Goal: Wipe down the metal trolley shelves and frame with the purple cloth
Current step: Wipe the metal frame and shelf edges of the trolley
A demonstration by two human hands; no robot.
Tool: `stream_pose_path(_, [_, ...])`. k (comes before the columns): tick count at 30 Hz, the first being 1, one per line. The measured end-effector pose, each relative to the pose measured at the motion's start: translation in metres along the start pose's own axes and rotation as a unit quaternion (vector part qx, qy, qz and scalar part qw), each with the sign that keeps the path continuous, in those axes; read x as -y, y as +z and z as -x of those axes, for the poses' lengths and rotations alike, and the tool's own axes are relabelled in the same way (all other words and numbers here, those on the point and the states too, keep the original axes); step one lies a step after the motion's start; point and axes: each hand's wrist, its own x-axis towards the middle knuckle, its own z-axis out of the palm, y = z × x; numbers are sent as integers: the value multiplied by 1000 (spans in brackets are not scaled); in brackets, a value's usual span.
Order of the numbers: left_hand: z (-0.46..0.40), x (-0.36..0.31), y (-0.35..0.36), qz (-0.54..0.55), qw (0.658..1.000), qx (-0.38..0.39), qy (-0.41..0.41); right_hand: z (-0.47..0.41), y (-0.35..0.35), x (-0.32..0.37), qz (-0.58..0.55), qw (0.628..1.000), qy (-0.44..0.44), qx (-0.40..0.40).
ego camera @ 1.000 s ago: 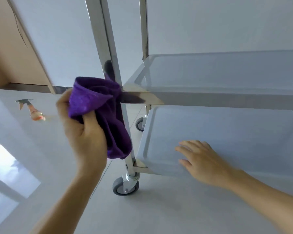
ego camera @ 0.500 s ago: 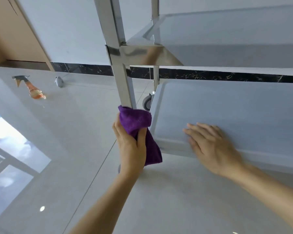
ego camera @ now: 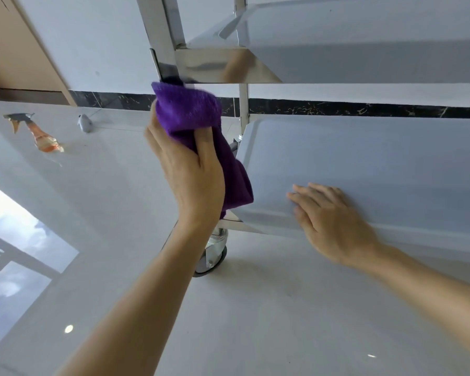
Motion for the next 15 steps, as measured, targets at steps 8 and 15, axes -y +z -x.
stream_pose_path(8, [65,70,-29,-95,968,181,-145,-1,1,-2,1,1000,-8,2])
stream_pose_path(15, [67,50,-64,-175,953,214,-121,0,-1,0,-14,1000,0,26])
